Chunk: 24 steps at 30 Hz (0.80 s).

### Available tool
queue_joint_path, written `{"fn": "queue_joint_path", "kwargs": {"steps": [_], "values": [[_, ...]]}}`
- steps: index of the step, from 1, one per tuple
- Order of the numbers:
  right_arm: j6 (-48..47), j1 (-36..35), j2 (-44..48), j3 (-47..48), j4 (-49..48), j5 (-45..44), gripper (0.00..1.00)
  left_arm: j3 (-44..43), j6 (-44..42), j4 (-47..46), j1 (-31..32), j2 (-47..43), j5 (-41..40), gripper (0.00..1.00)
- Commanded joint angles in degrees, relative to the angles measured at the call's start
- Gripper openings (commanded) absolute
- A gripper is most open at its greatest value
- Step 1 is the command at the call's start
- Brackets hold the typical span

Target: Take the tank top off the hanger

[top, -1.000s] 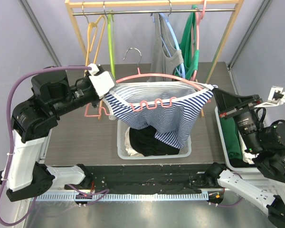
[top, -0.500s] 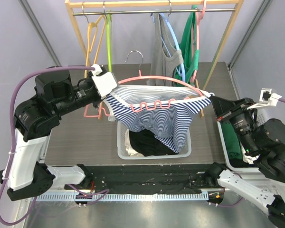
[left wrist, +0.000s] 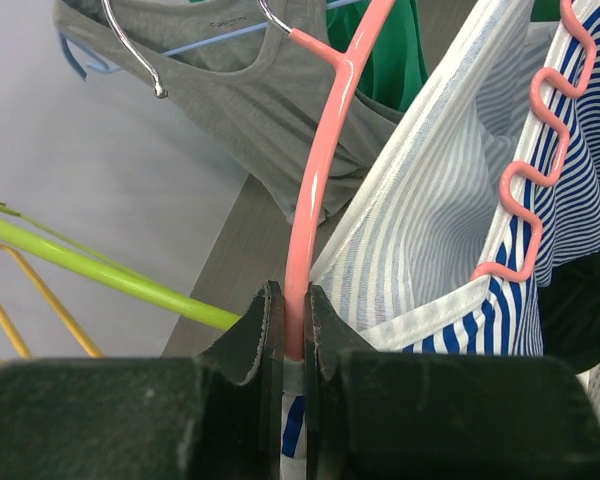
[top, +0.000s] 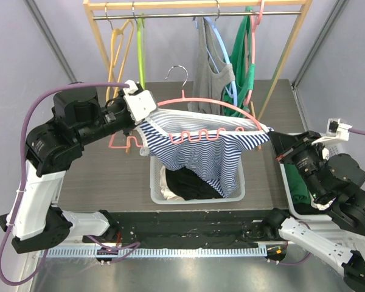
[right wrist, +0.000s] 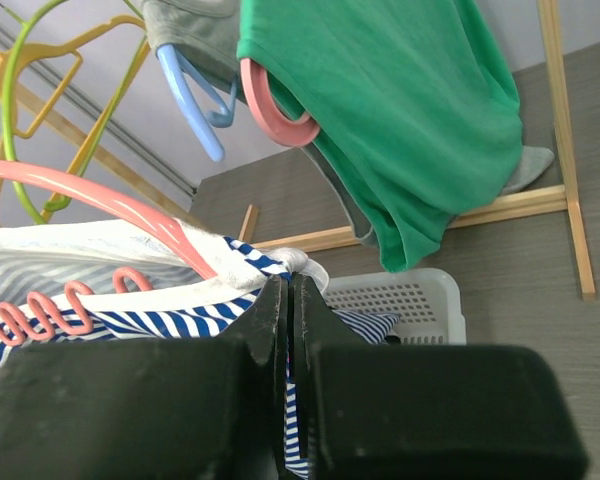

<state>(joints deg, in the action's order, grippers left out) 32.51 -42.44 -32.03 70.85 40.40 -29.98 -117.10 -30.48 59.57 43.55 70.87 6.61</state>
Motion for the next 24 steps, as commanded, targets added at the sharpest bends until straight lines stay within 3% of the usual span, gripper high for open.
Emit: {"fn": "queue_joint_path", "kwargs": {"steps": [1,8,15,21,24], "values": [[-0.52,0.69,0.48,-0.36,7.85,-12.04,0.01,-4.8,0.59,-6.92,-1.89,-3.28,-9.16,0.0],[1.85,0.69,1.09,-4.49,9.17,-7.29,0.01,-7.18,1.74,-7.97,-1.89,-2.4,-9.07,0.0],[1.94,0.69,3.11,-2.47,12.6,-7.03,0.01,-7.79,0.51,-9.83,-1.89,-1.62,-10.93,0.0],[-0.51,0.69,2.42,-10.27,-2.33,8.86,0.01,-7.18,2.18,-8.59,-1.89,-0.03,-7.76,0.0],[-4.8,0.69,-2.4,-7.07,-5.6,17.66,0.34,-4.02,0.17,-8.59,-0.93,-0.12,-7.23,0.0]]}}
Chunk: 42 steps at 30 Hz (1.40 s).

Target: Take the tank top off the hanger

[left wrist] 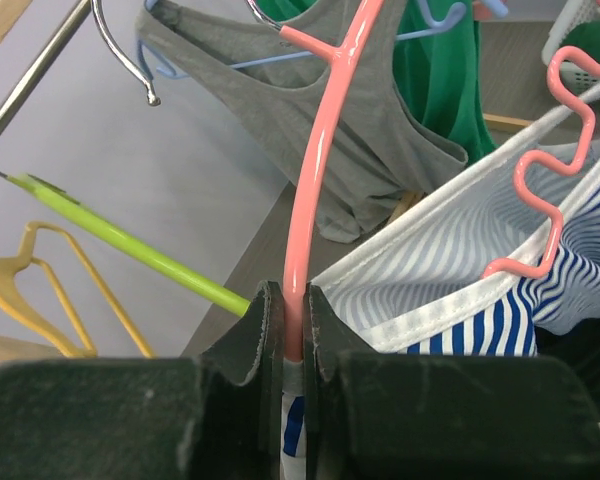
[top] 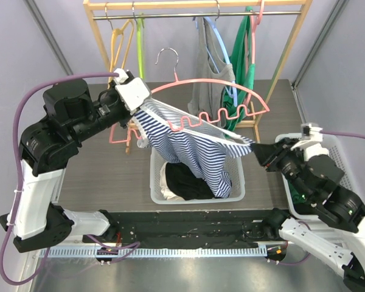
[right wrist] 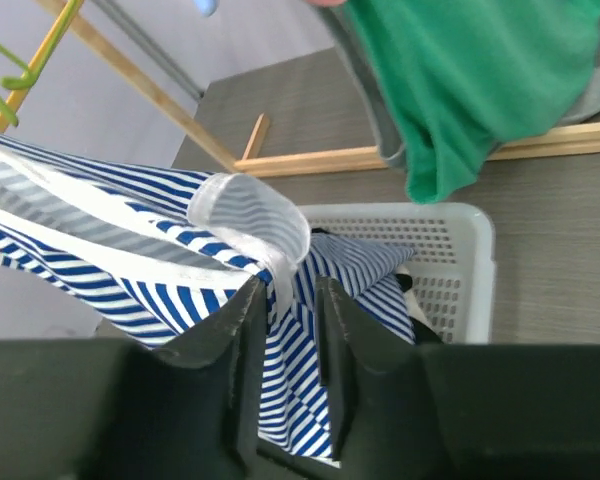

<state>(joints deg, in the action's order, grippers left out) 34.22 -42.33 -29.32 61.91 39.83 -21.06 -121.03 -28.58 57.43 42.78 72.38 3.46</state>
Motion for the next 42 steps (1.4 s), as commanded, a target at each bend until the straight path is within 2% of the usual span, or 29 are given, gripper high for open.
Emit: {"fn": "queue_joint_path", "kwargs": {"steps": [1,2,3,5,7,9,13,18,26,32,38,42], "values": [[-7.84,0.58,-6.18,3.64,-4.51,10.15,0.48,0.79,-2.44,-6.45,0.36,-1.71,-5.3,0.0],[-9.15,0.58,-7.23,5.48,-2.5,11.9,0.53,2.36,-3.4,-7.06,0.63,-1.72,-5.92,0.0],[-10.65,0.58,-9.24,9.33,-1.18,12.27,0.64,3.69,-4.46,-7.85,1.59,-1.89,-6.62,0.0],[-13.99,0.58,-10.66,12.78,2.77,13.14,0.69,6.76,-7.89,-10.39,2.65,-2.77,-8.55,0.0],[-15.57,0.58,-11.11,16.3,4.37,13.76,0.8,7.13,-9.99,-11.2,3.79,-2.59,-9.26,0.0],[-16.2,0.67,-10.76,18.5,5.86,14.11,0.84,8.35,-11.84,-12.51,4.67,-2.77,-10.05,0.0],[-18.65,0.66,-8.92,21.67,6.66,18.93,0.82,14.32,-18.69,-18.13,7.13,-4.96,-10.06,0.0],[-23.05,0.58,-8.82,27.11,5.96,25.97,0.76,26.18,-29.33,-25.16,9.15,-11.73,-4.53,0.0],[-26.48,0.49,-15.67,28.62,5.78,37.05,0.7,25.76,-25.83,-25.26,9.25,-12.88,2.59,0.0],[-29.03,0.58,-18.32,28.26,5.08,37.58,0.67,23.21,-23.98,-20.79,9.25,-12.79,8.13,0.0],[-29.03,0.58,-19.19,28.53,5.6,38.99,0.63,24.79,-24.16,-19.02,9.25,-13.84,9.19,0.0],[-29.03,0.58,-18.93,28.61,5.87,38.73,0.66,24.62,-25.38,-16.66,9.25,-13.93,9.63,0.0]]}}
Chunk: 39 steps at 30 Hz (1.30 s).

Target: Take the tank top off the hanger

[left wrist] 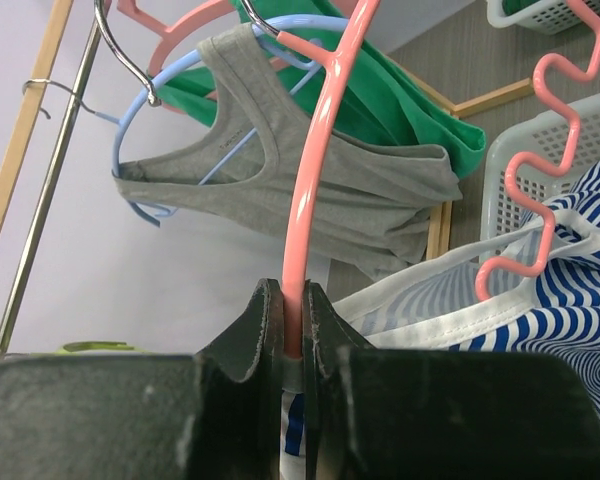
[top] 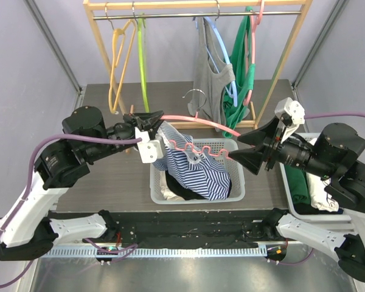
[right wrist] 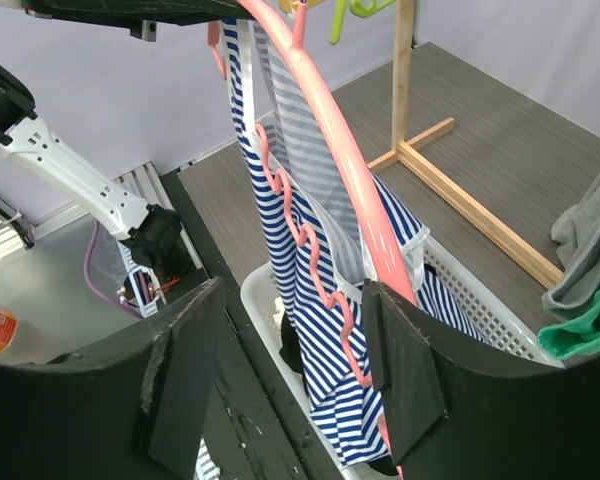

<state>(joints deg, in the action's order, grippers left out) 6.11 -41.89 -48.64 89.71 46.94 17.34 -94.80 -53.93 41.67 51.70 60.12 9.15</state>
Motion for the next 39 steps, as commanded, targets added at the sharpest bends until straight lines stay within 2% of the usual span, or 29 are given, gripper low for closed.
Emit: {"fn": "queue_joint_path", "kwargs": {"steps": [1,10,16,23,27,28,30,31,33,36,37,38,39], "values": [[-1.01,0.14,0.56,1.16,-1.23,0.5,0.67,-1.52,-0.55,-0.11,0.33,-1.67,3.95,0.0],[-1.63,0.14,1.45,1.26,-0.01,-1.7,0.71,-1.34,-1.09,1.4,0.33,-2.02,4.39,0.0],[-0.31,0.14,1.18,-1.81,-0.44,0.67,0.7,-2.58,-0.56,1.05,0.33,-1.67,4.3,0.0],[0.13,0.23,1.01,-4.1,-0.27,2.08,0.64,-2.75,0.14,-0.19,0.33,-1.5,4.74,0.0],[0.39,0.14,1.27,-5.07,-0.36,2.52,0.52,-3.63,1.11,-0.19,0.33,-1.41,5.09,0.0],[0.48,0.14,1.18,-5.33,-0.36,2.69,0.41,-4.07,1.28,-0.19,0.42,-1.23,5.18,0.0],[0.48,0.14,1.18,-5.34,-0.27,2.78,0.3,-4.25,1.64,-0.19,0.33,-1.14,5.18,0.0],[0.48,0.05,1.18,-5.08,-0.18,2.87,0.16,-4.16,1.64,-0.1,0.33,-1.06,5.09,0.0],[0.57,0.14,1.44,-4.72,0.17,2.7,0.02,-3.99,1.46,-0.19,0.33,-1.14,4.83,0.0],[0.66,0.14,2.93,-3.67,0.35,2.08,0.01,-3.02,2.6,-1.06,0.33,-1.32,4.21,0.01],[0.83,0.23,3.55,-3.14,0.26,1.82,0.01,-2.76,3.3,-1.67,0.33,-1.49,3.86,0.05],[0.75,0.14,4.08,-2.79,0.43,0.6,0.01,-2.41,4.26,-2.72,0.42,-1.58,3.77,0.21],[0.75,0.14,4.34,-2.27,1.74,-0.2,0.01,-2.49,5.14,-3.08,0.33,-1.5,3.77,0.3]]}}
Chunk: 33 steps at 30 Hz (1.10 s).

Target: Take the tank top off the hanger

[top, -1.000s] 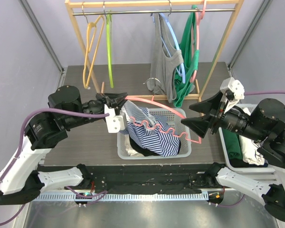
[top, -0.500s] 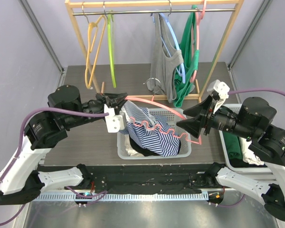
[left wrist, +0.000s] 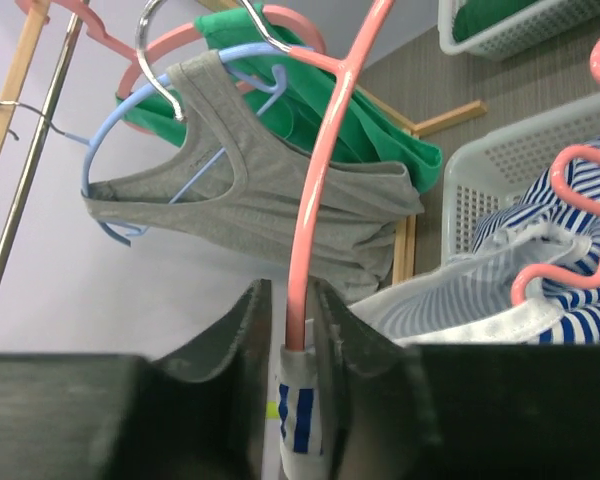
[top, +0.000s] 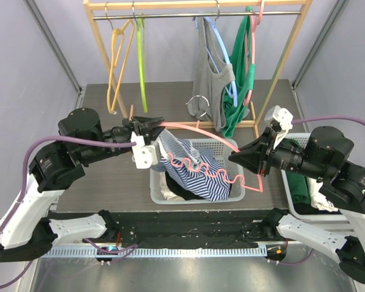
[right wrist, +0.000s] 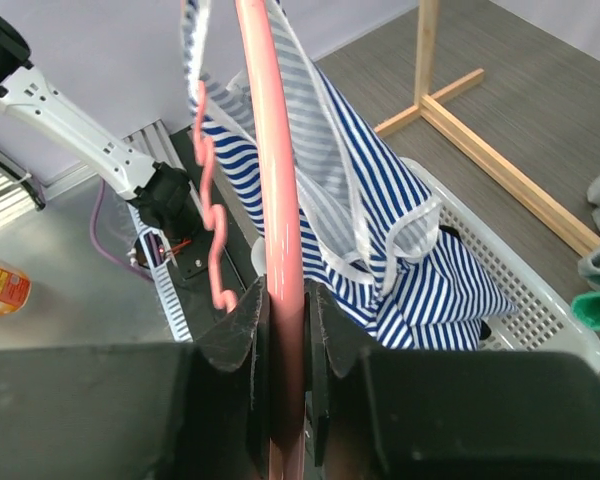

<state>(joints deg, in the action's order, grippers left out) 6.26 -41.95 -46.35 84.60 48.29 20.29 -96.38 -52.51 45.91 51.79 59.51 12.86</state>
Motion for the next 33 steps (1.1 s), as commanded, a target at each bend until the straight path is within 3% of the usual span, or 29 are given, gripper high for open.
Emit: {"fn": "queue_joint_path", "kwargs": {"steps": [1,2,3,6,10,13,18,28,33], "values": [[-0.19,0.21,2.4,4.07,1.36,-3.94,0.01,-1.09,6.17,-8.02,0.24,-0.71,-0.03,0.43],[-0.63,0.21,2.32,4.78,2.58,-6.21,0.01,-1.96,7.93,-9.68,0.33,-0.53,-0.47,0.67],[-1.07,0.21,2.4,5.4,4.68,-7.54,0.01,-3.1,9.86,-10.48,0.24,-0.18,-0.64,0.77],[-3.36,0.21,3.28,6.81,6.81,-15.24,0.01,-8.36,18.91,-11.63,0.24,1.84,-0.3,0.88],[-7.56,0.47,5.65,6.55,6.2,-24.15,0.01,-10.68,25.87,-11.55,0.24,3.25,0.06,0.85],[-14.07,2.83,8.9,2.26,2.52,-25.48,0.01,-7.96,28.6,-11.11,0.15,2.99,-0.21,0.79],[-22.6,14.08,17.41,-6.27,-11.34,-21.09,0.01,-2.33,33.77,-11.02,0.24,1.49,0.94,0.71],[-18.48,14.27,16.91,-2.77,-9.8,-15.73,0.01,8.13,37.57,-15.92,0.24,2.98,1.82,0.65],[-17.34,14.27,16.64,-1.63,-8.39,-13.88,0.01,9.02,39.06,-19.1,0.68,5.44,-0.21,0.66]]}}
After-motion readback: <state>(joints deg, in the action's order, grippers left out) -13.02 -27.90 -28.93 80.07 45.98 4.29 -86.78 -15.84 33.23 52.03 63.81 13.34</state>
